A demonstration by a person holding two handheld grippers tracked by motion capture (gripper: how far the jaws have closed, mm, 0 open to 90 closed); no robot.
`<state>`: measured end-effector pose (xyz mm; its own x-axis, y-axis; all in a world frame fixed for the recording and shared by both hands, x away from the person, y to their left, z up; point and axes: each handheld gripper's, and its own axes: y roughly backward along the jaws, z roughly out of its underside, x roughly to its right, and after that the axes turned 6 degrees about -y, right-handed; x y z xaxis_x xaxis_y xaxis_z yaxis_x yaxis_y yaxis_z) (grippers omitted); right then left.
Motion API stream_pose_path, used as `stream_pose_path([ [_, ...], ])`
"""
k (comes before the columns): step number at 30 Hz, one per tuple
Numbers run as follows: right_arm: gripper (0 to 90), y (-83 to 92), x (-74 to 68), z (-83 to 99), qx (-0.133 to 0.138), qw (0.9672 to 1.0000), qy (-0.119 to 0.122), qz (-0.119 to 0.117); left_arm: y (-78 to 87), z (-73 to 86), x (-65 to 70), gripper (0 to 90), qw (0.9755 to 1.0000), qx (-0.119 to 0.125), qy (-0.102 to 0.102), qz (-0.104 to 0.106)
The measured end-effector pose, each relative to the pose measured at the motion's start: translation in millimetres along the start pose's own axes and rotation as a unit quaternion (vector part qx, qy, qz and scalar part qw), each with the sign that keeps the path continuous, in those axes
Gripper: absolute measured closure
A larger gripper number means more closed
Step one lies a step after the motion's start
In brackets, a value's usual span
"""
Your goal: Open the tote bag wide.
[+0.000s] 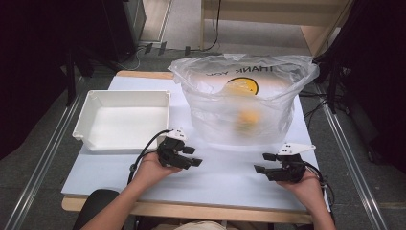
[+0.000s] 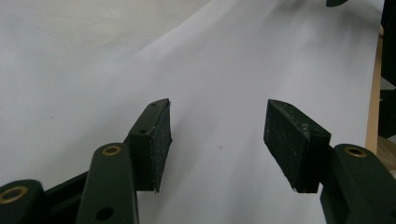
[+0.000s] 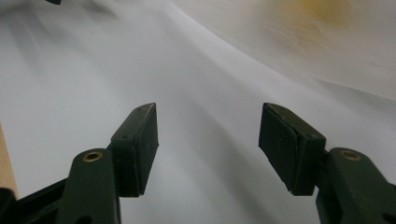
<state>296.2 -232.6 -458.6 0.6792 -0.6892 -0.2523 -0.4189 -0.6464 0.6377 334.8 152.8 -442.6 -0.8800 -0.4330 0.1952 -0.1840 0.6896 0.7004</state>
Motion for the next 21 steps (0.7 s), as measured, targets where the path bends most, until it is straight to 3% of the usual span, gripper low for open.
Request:
stream_pose_path([
  [10, 43.3, 14.3, 6.8, 0.7, 0.003, 0.9999, -0.011, -0.007, 4.3, -2.5, 0.9, 49.8, 0.9998, 0.005, 0.013, 0.016],
  [15, 46.6, 24.5, 13.1, 1.4, 0.006, 0.9997, -0.023, -0.003, 9.6, -8.6, 5.3, 55.2, 0.9999, -0.004, -0.003, 0.011],
  [21, 51.7, 38.9, 27.6, -5.1, 0.013, 0.999, -0.043, -0.004, 21.7, -25.5, 8.5, 56.8, 0.9996, 0.007, -0.013, 0.026],
])
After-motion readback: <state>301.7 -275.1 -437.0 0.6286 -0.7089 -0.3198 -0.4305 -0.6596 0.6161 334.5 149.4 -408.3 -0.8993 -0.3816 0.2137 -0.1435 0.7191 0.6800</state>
